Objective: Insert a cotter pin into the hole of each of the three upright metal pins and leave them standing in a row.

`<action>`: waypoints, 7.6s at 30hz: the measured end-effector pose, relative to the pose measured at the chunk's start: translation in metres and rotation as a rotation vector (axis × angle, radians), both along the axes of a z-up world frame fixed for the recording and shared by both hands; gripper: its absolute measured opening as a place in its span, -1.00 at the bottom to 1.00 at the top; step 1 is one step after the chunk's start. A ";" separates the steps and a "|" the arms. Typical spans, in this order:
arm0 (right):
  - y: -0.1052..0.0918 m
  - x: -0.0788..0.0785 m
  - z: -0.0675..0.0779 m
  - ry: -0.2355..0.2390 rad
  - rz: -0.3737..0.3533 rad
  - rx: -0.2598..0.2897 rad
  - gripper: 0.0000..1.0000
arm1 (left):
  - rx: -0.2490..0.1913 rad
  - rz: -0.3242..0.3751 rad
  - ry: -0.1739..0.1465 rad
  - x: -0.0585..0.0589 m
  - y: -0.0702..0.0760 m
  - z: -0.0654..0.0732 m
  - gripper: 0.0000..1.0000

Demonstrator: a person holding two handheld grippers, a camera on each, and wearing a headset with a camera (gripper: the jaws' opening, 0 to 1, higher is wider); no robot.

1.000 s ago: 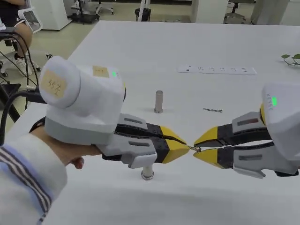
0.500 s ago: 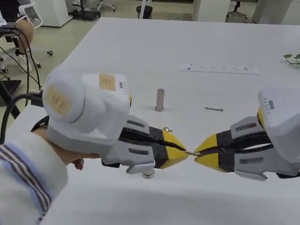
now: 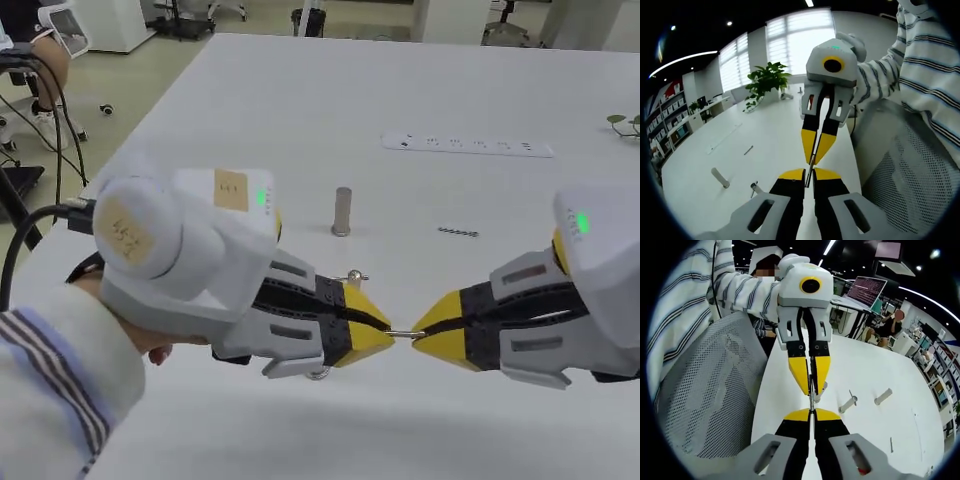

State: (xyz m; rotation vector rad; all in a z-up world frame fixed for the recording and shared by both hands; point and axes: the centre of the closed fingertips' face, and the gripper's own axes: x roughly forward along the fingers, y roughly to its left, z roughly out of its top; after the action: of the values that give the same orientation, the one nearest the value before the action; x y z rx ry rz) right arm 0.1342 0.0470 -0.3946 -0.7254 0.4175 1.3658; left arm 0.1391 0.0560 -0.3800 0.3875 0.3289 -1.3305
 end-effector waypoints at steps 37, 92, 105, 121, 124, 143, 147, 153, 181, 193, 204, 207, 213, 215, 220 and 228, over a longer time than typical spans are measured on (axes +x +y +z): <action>0.008 0.033 -0.045 0.061 -0.102 -0.077 -1.00 | 0.177 0.176 0.011 0.038 0.053 -0.047 -0.59; 0.055 0.036 -0.055 0.003 0.075 -0.138 -1.00 | 0.171 0.169 0.115 0.036 0.048 -0.056 -0.81; 0.056 0.038 -0.055 0.006 0.073 -0.130 -1.00 | 0.198 0.152 0.085 0.038 0.046 -0.059 -0.80; 0.049 0.038 -0.061 0.108 -0.069 -0.008 -0.81 | 0.102 0.254 0.123 0.037 0.069 -0.053 -0.40; 0.050 0.039 -0.063 0.150 -0.133 0.055 -0.67 | 0.054 0.292 0.146 0.034 0.076 -0.051 -0.39; 0.065 0.037 -0.082 0.240 -0.175 0.154 -0.61 | -0.082 0.439 0.224 0.024 0.096 -0.048 0.57; 0.069 0.038 -0.084 0.253 -0.182 0.175 -0.61 | -0.092 0.445 0.245 0.019 0.097 -0.051 0.65; 0.075 0.037 -0.085 0.258 -0.175 0.209 -0.65 | -0.099 0.464 0.261 0.014 0.098 -0.054 0.75; 0.079 0.034 -0.086 0.182 -0.113 0.239 -0.84 | -0.096 0.496 0.221 -0.003 0.093 -0.047 0.97; 0.051 0.044 -0.061 0.162 -0.148 0.276 -0.84 | -0.081 0.511 0.230 -0.003 0.096 -0.050 0.97; -0.003 0.078 -0.053 0.130 -0.260 0.263 -0.84 | -0.100 0.514 0.240 0.000 0.092 -0.048 0.91; -0.012 0.085 -0.052 0.133 -0.291 0.267 -0.84 | -0.094 0.506 0.242 0.000 0.091 -0.049 0.90; -0.027 0.097 -0.054 0.128 -0.323 0.260 -0.84 | -0.080 0.498 0.249 -0.002 0.090 -0.052 0.90; -0.031 0.101 -0.056 0.133 -0.337 0.258 -0.84 | -0.075 0.503 0.251 -0.002 0.091 -0.053 0.90; -0.036 0.106 -0.059 0.140 -0.351 0.258 -0.84 | -0.075 0.509 0.257 -0.002 0.093 -0.054 0.90; -0.037 0.106 -0.067 0.158 -0.357 0.261 -0.84 | -0.063 0.514 0.268 -0.002 0.095 -0.057 0.90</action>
State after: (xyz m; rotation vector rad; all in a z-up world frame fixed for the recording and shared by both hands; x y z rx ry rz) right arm 0.2402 0.0098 -0.4611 -0.3095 0.4586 1.1142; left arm 0.1368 0.1508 -0.4371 0.0578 0.5671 -0.8818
